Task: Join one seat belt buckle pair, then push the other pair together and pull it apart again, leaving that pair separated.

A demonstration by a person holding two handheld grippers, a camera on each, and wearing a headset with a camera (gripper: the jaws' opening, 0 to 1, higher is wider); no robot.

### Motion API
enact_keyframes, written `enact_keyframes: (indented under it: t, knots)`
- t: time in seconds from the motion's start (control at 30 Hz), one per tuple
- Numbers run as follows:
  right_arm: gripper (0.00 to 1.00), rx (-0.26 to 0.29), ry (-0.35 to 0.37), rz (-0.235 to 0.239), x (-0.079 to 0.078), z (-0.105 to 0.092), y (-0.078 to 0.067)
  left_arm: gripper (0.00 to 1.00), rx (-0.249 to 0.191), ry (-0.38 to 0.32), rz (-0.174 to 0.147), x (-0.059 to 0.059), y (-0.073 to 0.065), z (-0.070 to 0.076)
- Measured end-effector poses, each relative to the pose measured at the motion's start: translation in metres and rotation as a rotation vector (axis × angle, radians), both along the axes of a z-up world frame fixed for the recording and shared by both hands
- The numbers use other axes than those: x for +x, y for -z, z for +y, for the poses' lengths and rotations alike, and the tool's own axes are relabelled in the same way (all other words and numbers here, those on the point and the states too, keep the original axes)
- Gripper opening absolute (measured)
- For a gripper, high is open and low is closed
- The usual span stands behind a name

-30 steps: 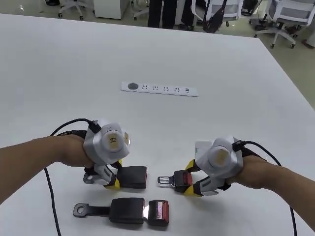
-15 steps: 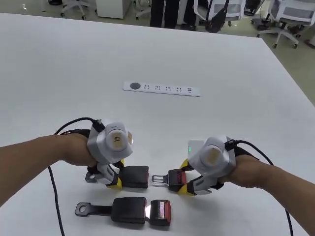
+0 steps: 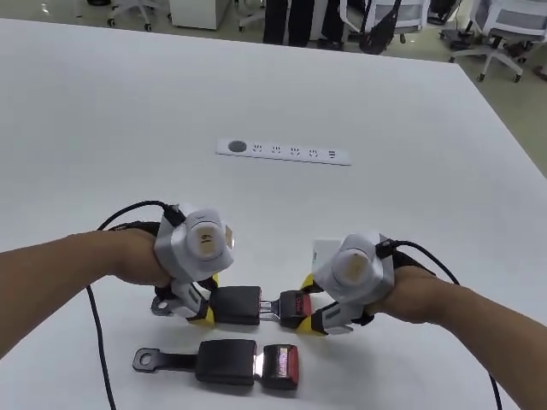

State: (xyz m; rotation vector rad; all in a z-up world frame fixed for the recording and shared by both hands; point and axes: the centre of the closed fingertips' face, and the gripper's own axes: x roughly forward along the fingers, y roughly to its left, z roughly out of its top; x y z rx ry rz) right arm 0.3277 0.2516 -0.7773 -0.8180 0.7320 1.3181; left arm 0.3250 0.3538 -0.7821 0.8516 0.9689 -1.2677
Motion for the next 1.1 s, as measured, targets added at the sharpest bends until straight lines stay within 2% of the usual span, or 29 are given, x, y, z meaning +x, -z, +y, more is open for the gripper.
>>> enact_keyframes:
  t: [0.53,1.1]
  knots:
    - [0.29,0.001,0.01,0.009,0.0027,-0.0003,0.0013,0.3,0.0,0.006,0.0,0.0032,0.0036,0.0024]
    - [0.28,-0.037,0.016,0.019,0.0017,0.0039,0.0022,0.29,0.035,0.042,-0.006,0.0,0.0022,-0.0001]
